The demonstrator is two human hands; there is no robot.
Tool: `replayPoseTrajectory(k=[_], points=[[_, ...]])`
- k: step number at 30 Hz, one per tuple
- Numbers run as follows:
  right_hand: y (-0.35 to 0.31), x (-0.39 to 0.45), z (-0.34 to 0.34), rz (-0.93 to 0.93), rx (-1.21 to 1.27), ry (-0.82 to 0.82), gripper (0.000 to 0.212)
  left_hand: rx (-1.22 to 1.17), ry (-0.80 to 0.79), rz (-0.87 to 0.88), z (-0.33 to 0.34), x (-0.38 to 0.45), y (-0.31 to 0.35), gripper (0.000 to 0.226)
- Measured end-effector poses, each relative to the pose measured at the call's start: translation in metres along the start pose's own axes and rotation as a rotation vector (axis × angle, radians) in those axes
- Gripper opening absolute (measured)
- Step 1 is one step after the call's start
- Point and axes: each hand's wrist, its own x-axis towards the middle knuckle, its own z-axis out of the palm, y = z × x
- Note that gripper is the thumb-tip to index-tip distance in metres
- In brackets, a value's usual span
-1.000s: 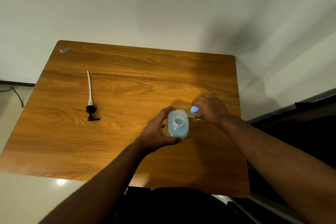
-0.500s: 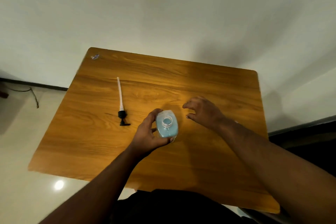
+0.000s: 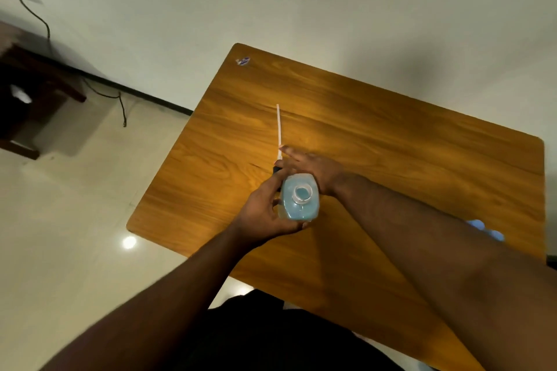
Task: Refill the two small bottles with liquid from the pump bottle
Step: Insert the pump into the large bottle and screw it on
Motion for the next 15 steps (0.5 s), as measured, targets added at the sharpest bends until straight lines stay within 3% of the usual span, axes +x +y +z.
replayPoseTrajectory(k=[4, 7, 11, 13, 15], points=[[-0.001, 0.02, -0.002, -0.087, -0.144, -0.187, 0.06, 0.027, -0.04, -0.005, -0.008, 0.003, -0.004, 0.092], [-0.001, 0.029, -0.003, -0.049, -0.24, -0.246, 0.053, 0.056, -0.087, -0.002, -0.012, 0.005, -0.006, 0.094], [-0.006, 0.027, -0.004, -0.085, -0.464, -0.17, 0.031, 0.062, -0.093, -0.014, -0.013, 0.005, -0.007, 0.098], [-0.005, 0.021, -0.007, -0.07, -0.451, -0.082, 0.028, 0.054, -0.084, -0.022, -0.013, 0.003, -0.009, 0.096], [-0.002, 0.014, -0.014, -0.007, -0.322, 0.106, 0.025, 0.06, -0.082, -0.019, -0.013, 0.002, -0.009, 0.092]])
